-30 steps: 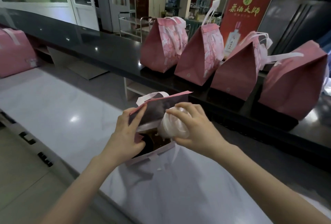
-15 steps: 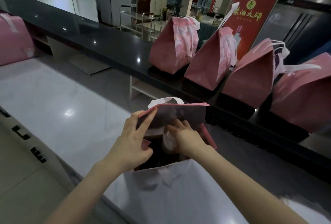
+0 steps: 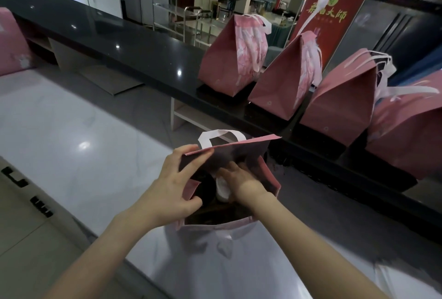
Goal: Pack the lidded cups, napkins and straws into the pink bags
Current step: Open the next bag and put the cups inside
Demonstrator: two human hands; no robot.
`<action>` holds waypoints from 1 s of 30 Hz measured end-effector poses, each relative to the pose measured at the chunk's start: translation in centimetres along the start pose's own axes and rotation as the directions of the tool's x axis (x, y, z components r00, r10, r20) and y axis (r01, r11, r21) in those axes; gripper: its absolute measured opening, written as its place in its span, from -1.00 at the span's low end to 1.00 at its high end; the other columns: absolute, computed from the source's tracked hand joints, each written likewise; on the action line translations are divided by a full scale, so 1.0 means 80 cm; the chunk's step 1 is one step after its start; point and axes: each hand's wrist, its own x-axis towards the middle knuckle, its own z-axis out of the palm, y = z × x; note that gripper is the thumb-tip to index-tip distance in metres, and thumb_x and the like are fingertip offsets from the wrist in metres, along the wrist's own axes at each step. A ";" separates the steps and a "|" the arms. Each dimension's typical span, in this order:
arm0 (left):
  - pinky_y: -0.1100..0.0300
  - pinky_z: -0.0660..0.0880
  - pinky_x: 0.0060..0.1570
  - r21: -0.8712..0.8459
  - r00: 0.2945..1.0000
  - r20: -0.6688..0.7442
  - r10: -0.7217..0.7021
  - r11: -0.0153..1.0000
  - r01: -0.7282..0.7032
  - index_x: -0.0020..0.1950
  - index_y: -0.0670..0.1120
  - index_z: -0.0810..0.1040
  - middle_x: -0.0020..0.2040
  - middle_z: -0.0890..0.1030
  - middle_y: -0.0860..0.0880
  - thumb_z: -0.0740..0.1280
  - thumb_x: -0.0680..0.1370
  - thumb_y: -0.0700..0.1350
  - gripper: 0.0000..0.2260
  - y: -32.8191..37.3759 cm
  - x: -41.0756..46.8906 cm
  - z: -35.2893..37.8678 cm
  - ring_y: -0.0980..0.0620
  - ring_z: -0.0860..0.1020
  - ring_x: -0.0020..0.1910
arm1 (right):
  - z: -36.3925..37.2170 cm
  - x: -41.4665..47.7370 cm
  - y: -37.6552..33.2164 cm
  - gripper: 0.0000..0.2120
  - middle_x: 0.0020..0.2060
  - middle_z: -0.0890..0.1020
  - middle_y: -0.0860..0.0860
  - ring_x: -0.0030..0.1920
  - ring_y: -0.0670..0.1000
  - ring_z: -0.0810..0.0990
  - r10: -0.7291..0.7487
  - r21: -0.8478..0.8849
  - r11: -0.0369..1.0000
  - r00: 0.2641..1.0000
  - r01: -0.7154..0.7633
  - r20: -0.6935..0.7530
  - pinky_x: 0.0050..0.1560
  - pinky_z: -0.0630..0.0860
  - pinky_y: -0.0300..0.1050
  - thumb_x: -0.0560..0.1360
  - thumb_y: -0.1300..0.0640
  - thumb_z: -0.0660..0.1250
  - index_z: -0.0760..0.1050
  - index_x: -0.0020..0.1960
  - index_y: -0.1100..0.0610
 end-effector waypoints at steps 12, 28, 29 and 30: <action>0.21 0.13 0.40 -0.098 0.998 -0.046 -0.039 0.995 0.034 0.47 0.32 0.21 0.49 -0.03 0.22 0.37 0.34 0.21 -0.28 -0.019 0.012 -0.012 0.18 0.04 0.51 | -0.042 -0.043 -0.002 -0.37 0.49 0.22 -0.02 0.42 0.10 0.29 -0.003 0.051 0.999 0.992 0.009 -0.123 0.40 0.28 -0.01 0.48 -0.01 0.39 0.22 0.47 -0.13; 0.50 0.20 0.27 -0.213 1.000 -0.019 0.017 0.977 -0.021 0.37 0.21 0.40 0.39 0.18 0.15 0.56 0.31 0.06 -0.34 -0.022 0.018 -0.032 0.34 0.25 0.34 | -0.049 -0.175 -0.008 -0.92 -0.33 0.64 -0.01 -0.26 0.08 0.62 -0.045 -0.044 0.999 0.817 0.024 -0.575 0.07 0.50 0.02 0.36 0.25 0.49 0.67 -0.21 0.09; 0.53 0.21 0.26 -0.203 0.998 -0.005 0.058 0.977 -0.058 0.36 0.18 0.42 0.40 0.20 0.11 0.58 0.32 -0.04 -0.35 -0.021 0.015 -0.032 0.32 0.27 0.34 | -0.049 -0.178 -0.002 -0.90 -0.34 0.64 -0.01 -0.26 0.08 0.62 -0.020 -0.057 0.998 0.809 -0.016 -0.588 0.09 0.49 0.03 0.34 0.27 0.50 0.67 -0.22 0.08; 0.52 0.22 0.27 -0.187 0.995 0.001 0.100 0.977 -0.099 0.35 0.12 0.46 0.40 0.23 0.07 0.58 0.33 -0.14 -0.37 -0.021 0.013 -0.031 0.29 0.30 0.35 | -0.049 -0.180 0.003 -0.88 -0.33 0.64 -0.02 -0.26 0.08 0.62 0.004 -0.068 0.996 0.805 -0.055 -0.593 0.10 0.48 0.04 0.33 0.28 0.51 0.67 -0.23 0.07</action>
